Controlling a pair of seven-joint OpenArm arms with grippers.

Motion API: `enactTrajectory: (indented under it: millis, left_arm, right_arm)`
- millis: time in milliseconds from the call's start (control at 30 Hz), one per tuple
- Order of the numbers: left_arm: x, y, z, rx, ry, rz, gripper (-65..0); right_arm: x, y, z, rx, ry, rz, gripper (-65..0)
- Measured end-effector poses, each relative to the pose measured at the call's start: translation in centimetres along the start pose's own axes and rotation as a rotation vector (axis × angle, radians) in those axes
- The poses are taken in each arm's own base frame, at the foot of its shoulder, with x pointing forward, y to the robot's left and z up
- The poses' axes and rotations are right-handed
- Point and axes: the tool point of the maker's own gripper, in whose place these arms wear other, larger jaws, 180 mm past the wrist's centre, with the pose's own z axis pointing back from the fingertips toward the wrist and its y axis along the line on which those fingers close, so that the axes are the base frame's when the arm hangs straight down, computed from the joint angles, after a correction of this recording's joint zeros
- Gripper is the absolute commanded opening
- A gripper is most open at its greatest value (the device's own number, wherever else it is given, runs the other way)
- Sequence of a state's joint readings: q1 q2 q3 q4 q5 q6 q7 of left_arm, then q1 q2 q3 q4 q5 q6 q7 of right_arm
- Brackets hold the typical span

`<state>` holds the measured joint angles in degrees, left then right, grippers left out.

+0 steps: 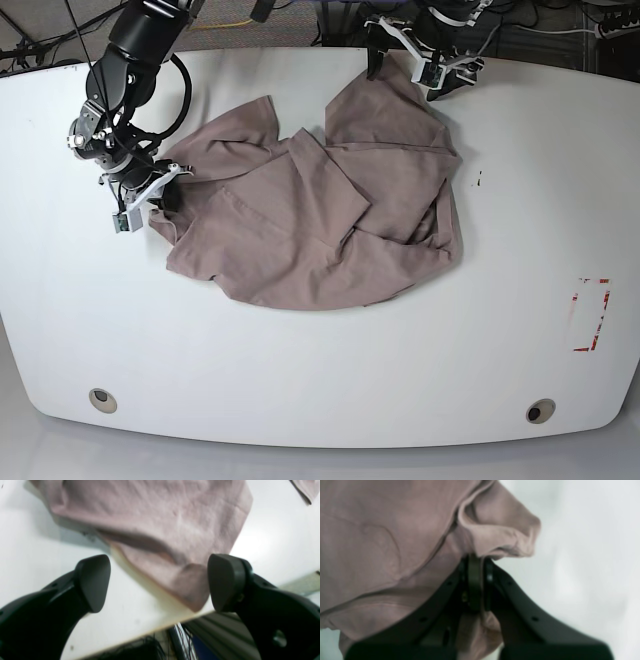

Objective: Fold the T-shirt properly
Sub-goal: 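Lower the left gripper onto the shirt's other edge and grasp it, then lift the shirt with both grippers and shake it out flat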

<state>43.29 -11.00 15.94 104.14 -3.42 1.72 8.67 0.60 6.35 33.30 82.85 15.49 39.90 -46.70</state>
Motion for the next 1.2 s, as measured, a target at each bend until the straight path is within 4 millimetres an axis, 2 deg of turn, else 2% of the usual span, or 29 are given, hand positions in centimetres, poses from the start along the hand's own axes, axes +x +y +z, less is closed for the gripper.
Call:
enactTrajectory:
  millis: [167,233,367,433,467,600,700,767,833,900,1000,1100,1200]
  left_arm:
    - [0.7,-0.5,-1.0,-0.019,-0.018,-0.010,-8.8]
    - [1.0,-0.9,-1.4,-0.030,-0.026,-0.014,-14.6]
    - [1.1,-1.4,-2.3,-0.047,-0.045,-0.032,-42.2]
    - [1.5,-1.1,-3.2,-0.048,-0.057,-0.043,-60.8]
    - [1.8,-1.0,-3.8,-0.050,-0.052,-0.047,-65.0]
    - [2.4,-0.2,-5.1,-0.045,-0.054,-0.050,-65.0]
    - [2.6,0.2,-5.1,-0.041,-0.064,-0.049,-65.0]
    - [2.9,1.3,-4.9,-0.023,-0.060,-0.041,-65.0]
    - [3.2,3.3,-4.5,0.033,-0.046,-0.033,-65.0]
    - [3.5,6.6,-3.7,0.131,-0.029,-0.028,-65.0]
    - [4.6,9.9,-2.6,0.230,-0.031,-0.039,-65.0]
    - [6.7,11.9,-1.3,0.281,-0.071,-0.048,-65.0]
    - [9.1,12.9,-0.4,0.315,-0.116,-0.046,-65.0]
  right_arm:
    - [0.0,0.1,0.1,0.000,-0.003,0.002,-65.0]
    - [0.1,0.1,0.1,0.001,-0.006,0.003,-65.0]
    - [0.1,0.1,0.2,0.000,-0.001,0.004,-65.0]
    - [-0.1,0.1,0.2,0.000,0.010,0.004,-65.0]
    - [-0.1,0.1,0.2,0.000,0.011,0.004,-65.0]
    - [0.5,0.1,0.6,-0.008,-0.006,0.021,-65.0]
    - [1.1,0.2,0.9,-0.015,-0.021,0.036,-65.0]
    - [1.7,0.2,1.4,-0.026,-0.032,0.057,-65.0]
    - [2.5,0.3,2.1,-0.036,-0.055,0.081,-65.0]
    - [3.3,0.3,2.8,-0.052,-0.068,0.108,-65.0]
    - [4.4,0.4,3.6,-0.073,-0.082,0.145,-65.0]
    - [6.1,0.7,4.6,-0.088,-0.129,0.182,-65.0]
    - [8.2,0.9,5.6,-0.109,-0.175,0.223,-65.0]
